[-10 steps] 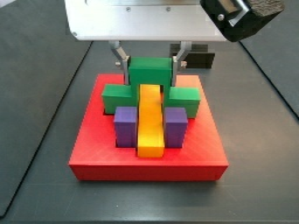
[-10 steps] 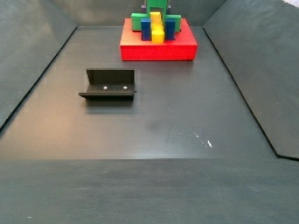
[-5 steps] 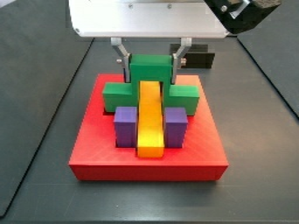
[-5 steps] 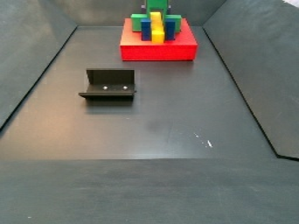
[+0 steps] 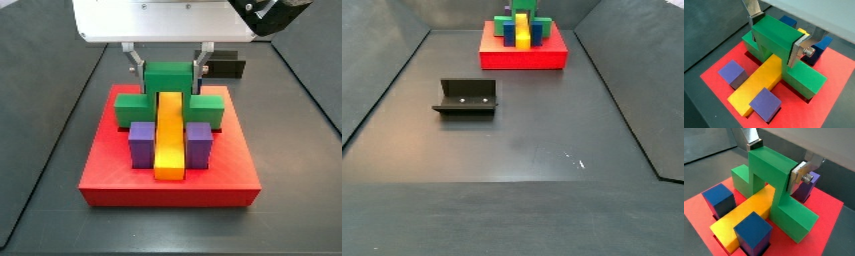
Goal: Pick up the green object. Move up. Place the green object on the fixture. Regrasp the green object. Move to above the board. Insert the green object.
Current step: Insert the green object.
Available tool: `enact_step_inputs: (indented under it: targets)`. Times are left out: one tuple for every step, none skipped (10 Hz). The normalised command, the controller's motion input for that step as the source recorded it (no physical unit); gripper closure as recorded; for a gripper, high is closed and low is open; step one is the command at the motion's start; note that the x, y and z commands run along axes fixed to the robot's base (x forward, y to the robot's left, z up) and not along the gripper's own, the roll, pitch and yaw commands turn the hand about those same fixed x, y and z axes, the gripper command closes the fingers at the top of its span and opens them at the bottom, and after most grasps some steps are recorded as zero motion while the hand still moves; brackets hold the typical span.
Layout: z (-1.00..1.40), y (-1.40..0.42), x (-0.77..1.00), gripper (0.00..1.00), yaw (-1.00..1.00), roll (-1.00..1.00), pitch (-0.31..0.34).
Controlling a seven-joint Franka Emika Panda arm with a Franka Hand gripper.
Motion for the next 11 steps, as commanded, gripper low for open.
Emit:
enact_step_inputs:
  targets:
    - [-0.18,0.0,0.12,1.0,0.19,-0.14,0.0]
    - [-0.16,0.0,0.21,1.0,0.21,-0.13,0.0]
    - [-0.17,0.0,0.23,1.0,0.23,-0.12,0.0]
    - [-0.11,0.0,0.01,1.0,0.05,-0.1,0.0]
    - [0.0,-0.01,0.02,1.0,0.0,-0.08,0.001]
    - [0.0,-0.02,0.01,1.0,0.0,-0.16,0.0]
    - [0.17,-0.04,0.0,1.0,0.0,-0.24,0.0]
    - [0.22,-0.1,-0.04,1.0,0.0,-0.22,0.0]
    - [0.2,-0.06,-0.03,1.0,0.0,-0.22,0.0]
    - [0.06,-0.01,0.0,1.0,0.0,-0.21,0.0]
    - [-0.06,-0.01,-0.01,1.0,0.0,-0.04,0.0]
